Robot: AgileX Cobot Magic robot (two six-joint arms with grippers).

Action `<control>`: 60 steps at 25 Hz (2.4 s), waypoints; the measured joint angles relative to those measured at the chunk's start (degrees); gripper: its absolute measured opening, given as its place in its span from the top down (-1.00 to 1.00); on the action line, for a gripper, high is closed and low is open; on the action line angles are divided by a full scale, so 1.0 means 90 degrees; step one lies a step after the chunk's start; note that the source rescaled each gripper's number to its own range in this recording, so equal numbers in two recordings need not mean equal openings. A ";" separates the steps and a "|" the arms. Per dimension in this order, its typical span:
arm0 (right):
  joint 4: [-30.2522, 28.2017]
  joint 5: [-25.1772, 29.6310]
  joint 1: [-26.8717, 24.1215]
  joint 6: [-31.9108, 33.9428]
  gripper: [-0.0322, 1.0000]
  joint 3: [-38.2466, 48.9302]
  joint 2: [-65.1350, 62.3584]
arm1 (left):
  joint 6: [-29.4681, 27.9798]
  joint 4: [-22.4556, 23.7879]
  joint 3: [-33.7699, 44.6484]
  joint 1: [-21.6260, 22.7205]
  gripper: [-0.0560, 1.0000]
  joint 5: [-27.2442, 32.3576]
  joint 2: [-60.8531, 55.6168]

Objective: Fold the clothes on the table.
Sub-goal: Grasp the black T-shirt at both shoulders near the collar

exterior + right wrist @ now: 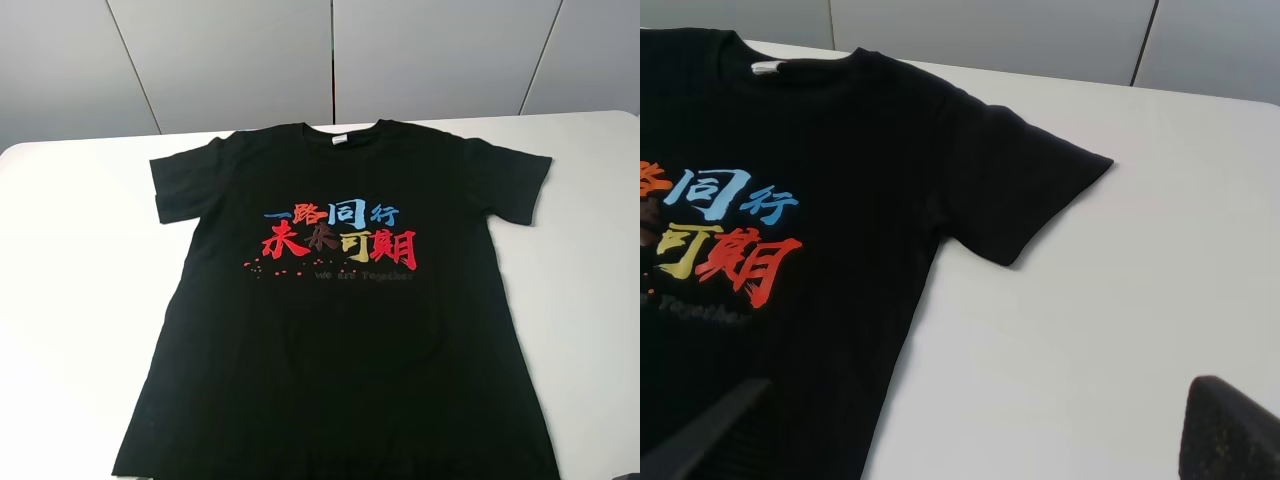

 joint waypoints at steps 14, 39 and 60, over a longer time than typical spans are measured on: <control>0.0000 0.0000 0.0000 0.0000 -0.93 0.0000 0.0000 | 0.0000 0.0000 0.0000 0.0000 -0.94 0.0000 0.0000; 0.0000 0.0000 0.0000 0.0000 -0.93 0.0000 0.0000 | 0.0012 0.0000 0.0000 0.0000 -0.94 0.0000 0.0000; 0.0000 -0.0068 0.0000 0.0000 -0.93 0.0000 0.0000 | -0.0861 0.0160 0.0000 0.0000 -0.94 0.0000 0.0000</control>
